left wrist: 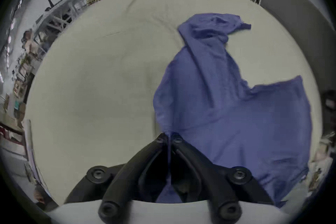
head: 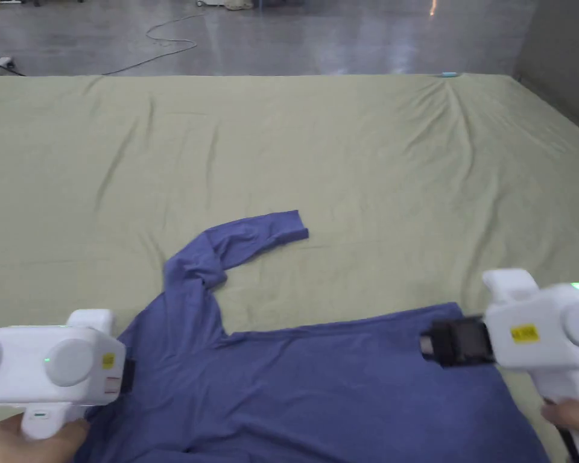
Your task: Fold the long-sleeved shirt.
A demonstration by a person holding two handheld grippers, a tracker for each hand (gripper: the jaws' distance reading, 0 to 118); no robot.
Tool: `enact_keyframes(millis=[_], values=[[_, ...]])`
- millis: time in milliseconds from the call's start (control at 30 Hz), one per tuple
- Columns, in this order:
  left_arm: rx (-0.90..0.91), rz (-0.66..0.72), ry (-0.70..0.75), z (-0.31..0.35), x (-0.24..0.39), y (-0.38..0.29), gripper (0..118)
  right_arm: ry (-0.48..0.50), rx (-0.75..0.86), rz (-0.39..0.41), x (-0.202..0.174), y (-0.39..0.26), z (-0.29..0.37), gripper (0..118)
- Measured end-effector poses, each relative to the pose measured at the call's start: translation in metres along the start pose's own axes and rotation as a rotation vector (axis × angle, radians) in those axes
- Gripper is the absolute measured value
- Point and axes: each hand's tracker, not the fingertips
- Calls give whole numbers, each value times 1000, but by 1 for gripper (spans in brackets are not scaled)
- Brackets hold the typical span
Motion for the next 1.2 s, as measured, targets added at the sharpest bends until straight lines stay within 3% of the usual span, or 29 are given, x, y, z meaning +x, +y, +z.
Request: enact_keyframes(millis=[33, 133, 167, 200, 267, 333, 400, 433, 467, 500, 533, 600, 667, 833, 1033, 1200], values=[[12, 22, -14, 6, -1, 4, 0, 41, 38, -18, 11, 17, -15, 118], [41, 9, 8, 22, -6, 13, 0, -115, -125, -79, 27, 54, -62, 118], [49, 7, 10, 33, 1, 13, 0, -116, -168, -75, 30, 58, -79, 117], [49, 6, 9, 36, 0, 15, 0, -112, -211, -71, 32, 60, -91, 107], [47, 17, -2, 42, -3, 19, 0, -141, -282, -28, 23, 61, -113, 65], [48, 28, -5, 47, -5, 21, 0, -190, -230, 16, 15, 59, -104, 57], [50, 29, -6, 54, -5, 22, 0, -188, -217, 54, -1, 59, -86, 0], [48, 34, -12, 59, -7, 23, 0, -172, -187, 96, -5, 57, -76, 0], [46, 36, -23, 66, -6, 24, 0, -201, -198, 72, -6, 54, -65, 0], [50, 36, -38, 74, -6, 25, 0, -179, -178, 118, -6, 56, -53, 0], [57, 35, -52, 85, -5, 28, 0, -98, -177, 103, -20, 61, -31, 0], [97, 12, -93, 111, -6, 37, 0, -75, -143, 123, -28, 70, 12, 0], [144, -24, -101, 146, -5, 53, 0, -114, -70, 230, -27, 85, 57, 0], [263, -107, -41, 231, -6, 120, 0, -281, 85, 375, -37, 153, 159, 0], [466, -85, 19, 315, -2, 232, 0, -447, 265, 373, -59, 256, 267, 0], [582, -85, 41, 361, 16, 317, 0, -488, 374, 271, -57, 354, 315, 0]])
